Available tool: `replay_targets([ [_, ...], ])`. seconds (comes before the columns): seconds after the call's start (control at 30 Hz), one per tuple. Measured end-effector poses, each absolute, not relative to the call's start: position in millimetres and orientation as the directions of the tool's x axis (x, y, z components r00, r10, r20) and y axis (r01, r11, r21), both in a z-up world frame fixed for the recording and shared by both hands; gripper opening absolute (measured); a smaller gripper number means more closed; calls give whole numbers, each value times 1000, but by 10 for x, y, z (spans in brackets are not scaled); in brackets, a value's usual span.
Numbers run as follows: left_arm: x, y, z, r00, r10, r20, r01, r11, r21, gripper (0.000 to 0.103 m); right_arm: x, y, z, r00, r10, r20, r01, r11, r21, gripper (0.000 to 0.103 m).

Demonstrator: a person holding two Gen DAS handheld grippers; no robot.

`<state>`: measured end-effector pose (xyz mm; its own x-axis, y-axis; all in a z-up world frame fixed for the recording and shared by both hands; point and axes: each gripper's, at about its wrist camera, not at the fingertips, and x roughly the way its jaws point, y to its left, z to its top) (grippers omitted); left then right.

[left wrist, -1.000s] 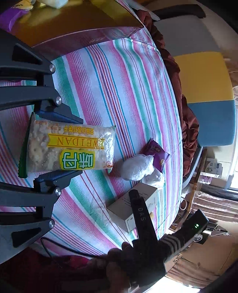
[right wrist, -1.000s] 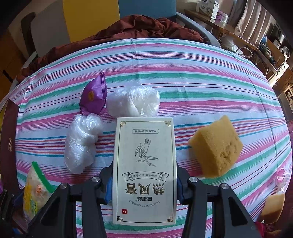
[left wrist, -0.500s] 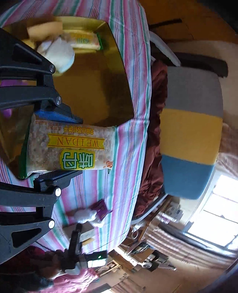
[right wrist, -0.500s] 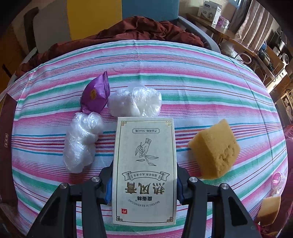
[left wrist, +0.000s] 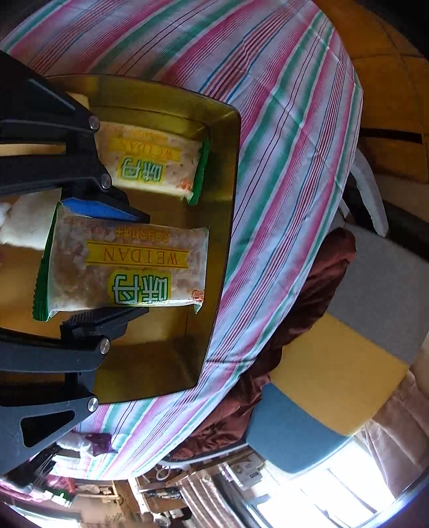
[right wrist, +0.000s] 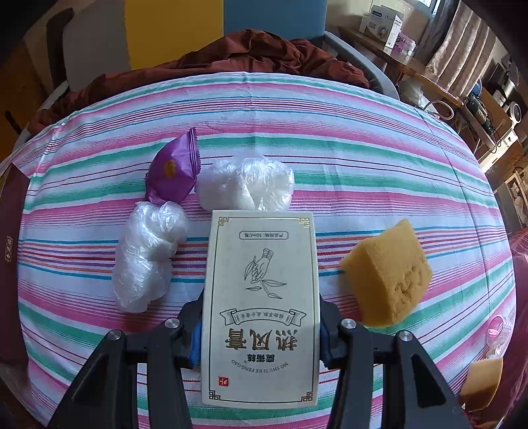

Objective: Organize objects
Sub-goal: 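Carry the WEIDAN snack bag into the gold tray and open the left gripper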

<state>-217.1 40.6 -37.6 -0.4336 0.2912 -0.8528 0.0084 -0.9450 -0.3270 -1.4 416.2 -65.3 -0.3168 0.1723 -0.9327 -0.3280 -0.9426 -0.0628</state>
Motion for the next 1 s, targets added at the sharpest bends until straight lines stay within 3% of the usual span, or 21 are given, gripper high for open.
replay_targets([
  [0.2, -2305, 418, -581, -414, 220, -884, 14, -969, -247, 47, -33, 4182, -663, -317, 174, -932, -325, -943, -65, 51],
  [0.47, -2158, 415, -515, -452, 194, -870, -27, -978, -205, 59, -35, 4175, -663, -318, 175, -932, -324, -944, -67, 51],
  [1.0, -969, 596, 173, -683, 166, -711, -193, -980, -43, 63, -31, 4167, -631, -324, 197, -925, -341, -937, -80, 51],
])
